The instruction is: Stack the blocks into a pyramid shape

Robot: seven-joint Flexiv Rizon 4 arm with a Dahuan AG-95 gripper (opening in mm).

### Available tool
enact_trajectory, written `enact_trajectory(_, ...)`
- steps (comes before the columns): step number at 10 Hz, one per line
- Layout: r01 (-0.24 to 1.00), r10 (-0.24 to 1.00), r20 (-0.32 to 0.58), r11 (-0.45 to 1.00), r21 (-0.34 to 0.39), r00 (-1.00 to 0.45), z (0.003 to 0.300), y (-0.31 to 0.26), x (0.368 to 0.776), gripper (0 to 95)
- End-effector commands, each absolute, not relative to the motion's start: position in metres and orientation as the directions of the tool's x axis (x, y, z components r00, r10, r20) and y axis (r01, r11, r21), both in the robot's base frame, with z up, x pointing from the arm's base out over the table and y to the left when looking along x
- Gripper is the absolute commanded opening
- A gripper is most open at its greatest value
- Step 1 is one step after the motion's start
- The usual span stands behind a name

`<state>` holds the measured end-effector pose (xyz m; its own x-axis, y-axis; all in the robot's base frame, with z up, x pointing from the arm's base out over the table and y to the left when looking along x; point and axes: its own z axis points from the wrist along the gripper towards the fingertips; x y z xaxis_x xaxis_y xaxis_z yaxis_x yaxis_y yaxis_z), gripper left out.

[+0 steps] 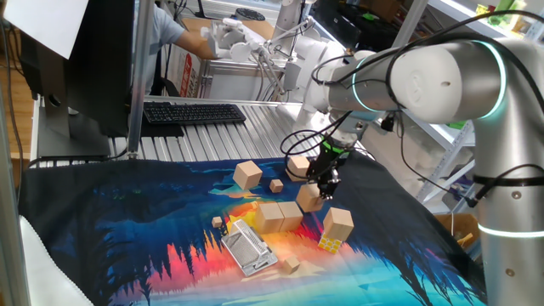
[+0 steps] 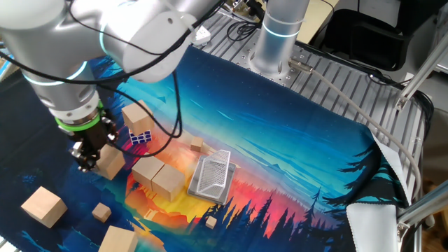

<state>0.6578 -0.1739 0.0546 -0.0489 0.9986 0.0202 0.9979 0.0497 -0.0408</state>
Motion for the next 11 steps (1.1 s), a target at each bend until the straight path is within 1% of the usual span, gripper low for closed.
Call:
enact_trajectory(1,0.998,0.999,0.019,0.040,-0.041,-0.039,0.056,-0.171,0.650,0.0)
enact_trajectory(8,0.999,0.999,0.044,0.011,-0.041,-0.010,0.056,-0.166,0.640,0.0)
enact_trajectory(11,0.999,0.999,0.042,0.009,-0.037,-0.007,0.046,-0.163,0.636,0.0)
